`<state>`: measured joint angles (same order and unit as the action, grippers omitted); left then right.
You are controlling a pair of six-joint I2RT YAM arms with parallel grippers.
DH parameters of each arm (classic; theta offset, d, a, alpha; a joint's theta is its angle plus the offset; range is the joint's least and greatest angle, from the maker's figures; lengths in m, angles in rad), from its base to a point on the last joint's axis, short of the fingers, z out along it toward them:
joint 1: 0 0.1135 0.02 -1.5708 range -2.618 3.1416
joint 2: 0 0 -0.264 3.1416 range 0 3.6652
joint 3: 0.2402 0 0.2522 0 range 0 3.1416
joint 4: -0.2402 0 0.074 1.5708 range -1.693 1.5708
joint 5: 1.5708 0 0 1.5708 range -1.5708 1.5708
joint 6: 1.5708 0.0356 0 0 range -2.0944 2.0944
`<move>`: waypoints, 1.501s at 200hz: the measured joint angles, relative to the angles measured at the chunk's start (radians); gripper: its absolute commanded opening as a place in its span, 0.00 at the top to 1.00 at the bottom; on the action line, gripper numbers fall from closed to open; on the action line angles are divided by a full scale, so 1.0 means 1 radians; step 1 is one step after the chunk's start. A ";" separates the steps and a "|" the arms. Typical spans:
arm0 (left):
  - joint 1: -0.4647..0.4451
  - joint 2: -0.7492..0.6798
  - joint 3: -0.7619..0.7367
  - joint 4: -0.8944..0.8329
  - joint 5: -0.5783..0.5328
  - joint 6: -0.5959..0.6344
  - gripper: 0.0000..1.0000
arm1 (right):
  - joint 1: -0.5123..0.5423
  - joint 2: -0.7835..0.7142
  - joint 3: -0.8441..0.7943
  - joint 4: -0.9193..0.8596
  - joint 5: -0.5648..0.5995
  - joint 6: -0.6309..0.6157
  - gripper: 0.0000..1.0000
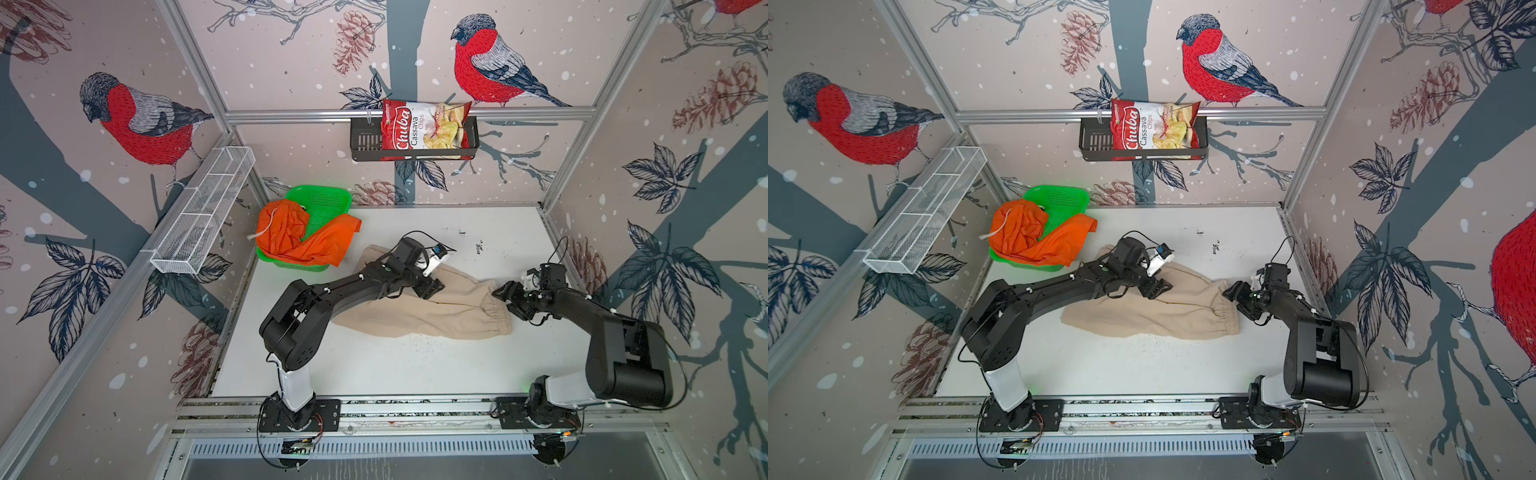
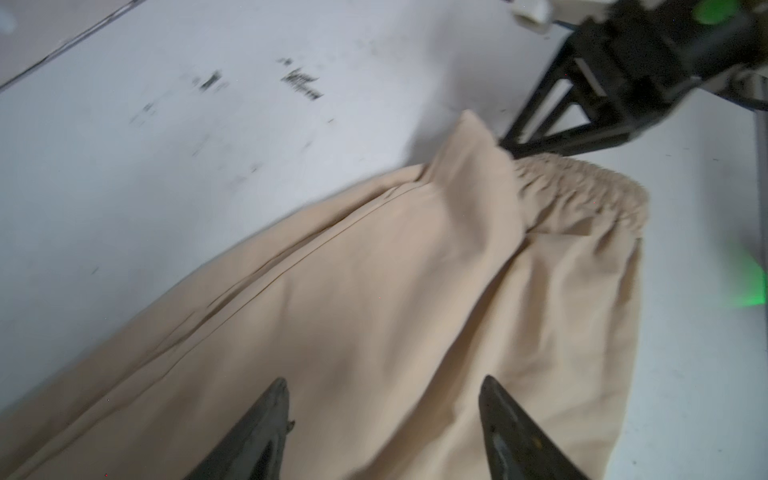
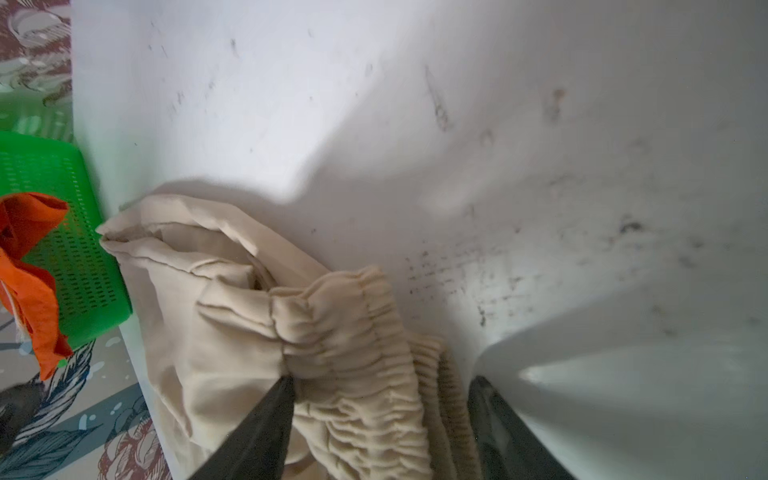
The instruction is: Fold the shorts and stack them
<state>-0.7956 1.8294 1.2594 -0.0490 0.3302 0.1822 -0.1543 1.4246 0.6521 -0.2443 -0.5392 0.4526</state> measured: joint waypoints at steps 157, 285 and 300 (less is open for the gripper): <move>-0.340 0.442 0.313 0.072 -0.042 0.275 0.42 | -0.324 -0.241 -0.101 0.028 -0.154 0.071 0.23; -0.306 0.249 -0.074 0.610 -0.124 0.036 0.86 | -0.163 -0.221 -0.246 0.119 -0.388 0.258 0.14; -0.306 0.248 -0.084 0.643 -0.123 0.024 0.86 | -0.120 -0.222 -0.260 0.150 -0.395 0.294 0.14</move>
<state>-1.1015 2.0769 1.1755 0.5941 0.2070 0.2066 -0.2745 1.2030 0.3923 -0.0940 -0.9340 0.7464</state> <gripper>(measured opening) 0.143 0.857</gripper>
